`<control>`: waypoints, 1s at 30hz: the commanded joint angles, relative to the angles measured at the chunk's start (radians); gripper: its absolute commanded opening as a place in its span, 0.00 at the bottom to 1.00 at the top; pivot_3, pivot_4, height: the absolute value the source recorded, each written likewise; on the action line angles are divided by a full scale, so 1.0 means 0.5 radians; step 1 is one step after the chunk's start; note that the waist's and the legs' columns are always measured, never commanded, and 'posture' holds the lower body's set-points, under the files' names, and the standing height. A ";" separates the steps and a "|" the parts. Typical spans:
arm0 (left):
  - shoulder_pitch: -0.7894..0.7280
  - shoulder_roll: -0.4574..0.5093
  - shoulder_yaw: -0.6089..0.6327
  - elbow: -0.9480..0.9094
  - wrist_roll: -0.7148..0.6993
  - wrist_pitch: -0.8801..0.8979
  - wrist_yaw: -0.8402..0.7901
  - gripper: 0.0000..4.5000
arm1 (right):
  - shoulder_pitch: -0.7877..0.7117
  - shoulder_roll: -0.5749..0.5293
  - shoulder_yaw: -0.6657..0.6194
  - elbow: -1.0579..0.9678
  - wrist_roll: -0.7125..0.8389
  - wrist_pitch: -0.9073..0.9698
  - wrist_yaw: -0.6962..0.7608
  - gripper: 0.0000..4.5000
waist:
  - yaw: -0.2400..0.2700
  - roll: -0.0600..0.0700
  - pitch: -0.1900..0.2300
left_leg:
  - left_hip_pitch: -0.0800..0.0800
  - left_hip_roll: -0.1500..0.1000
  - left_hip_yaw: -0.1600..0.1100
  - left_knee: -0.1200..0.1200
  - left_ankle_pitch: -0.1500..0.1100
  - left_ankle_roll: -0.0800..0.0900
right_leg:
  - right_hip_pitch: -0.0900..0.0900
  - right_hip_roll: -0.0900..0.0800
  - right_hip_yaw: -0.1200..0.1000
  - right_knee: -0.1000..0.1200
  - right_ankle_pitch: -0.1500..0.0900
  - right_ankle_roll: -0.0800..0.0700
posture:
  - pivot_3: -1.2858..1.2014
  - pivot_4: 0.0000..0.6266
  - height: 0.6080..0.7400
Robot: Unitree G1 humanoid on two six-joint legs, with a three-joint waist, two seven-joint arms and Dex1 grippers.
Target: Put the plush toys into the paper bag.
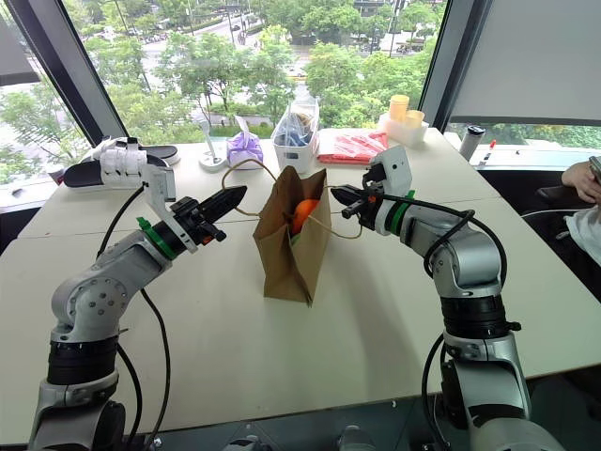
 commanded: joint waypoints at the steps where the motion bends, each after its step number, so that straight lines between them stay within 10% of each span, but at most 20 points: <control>1: -0.024 0.007 0.011 -0.032 0.002 0.000 -0.012 0.00 | -0.034 -0.017 -0.030 -0.052 0.023 -0.040 -0.005 0.00 | 0.001 0.000 0.000 | 0.000 0.000 0.000 0.000 0.000 0.000 | 0.000 0.000 0.000 0.000 0.000 0.000 | 0.52 0.24 1.00; 16: -0.024 0.007 0.012 -0.032 0.002 0.000 -0.012 0.00 | -0.034 -0.017 -0.030 -0.052 0.023 -0.040 -0.005 0.00 | 0.001 0.000 0.000 | 0.000 0.000 0.000 0.000 0.000 0.000 | 0.000 0.000 0.000 0.000 0.000 0.000 | 0.52 0.24 1.00; 26: 0.045 0.230 -0.048 -0.079 0.091 0.112 -0.156 0.98 | -0.057 -0.105 -0.011 0.049 -0.016 -0.175 0.096 1.00 | 0.002 0.000 0.000 | 0.000 0.000 0.000 0.000 0.000 0.000 | 0.000 0.000 0.000 -0.001 0.000 0.000 | 0.52 0.24 1.00; 30: 0.111 0.262 -0.003 -0.153 0.061 0.142 -0.168 0.98 | -0.103 -0.089 -0.103 0.022 0.068 -0.140 0.081 1.00 | -0.007 0.000 0.000 | 0.000 0.000 0.000 -0.001 0.000 0.000 | 0.000 0.000 0.000 0.000 0.000 0.000 | 0.52 0.24 1.00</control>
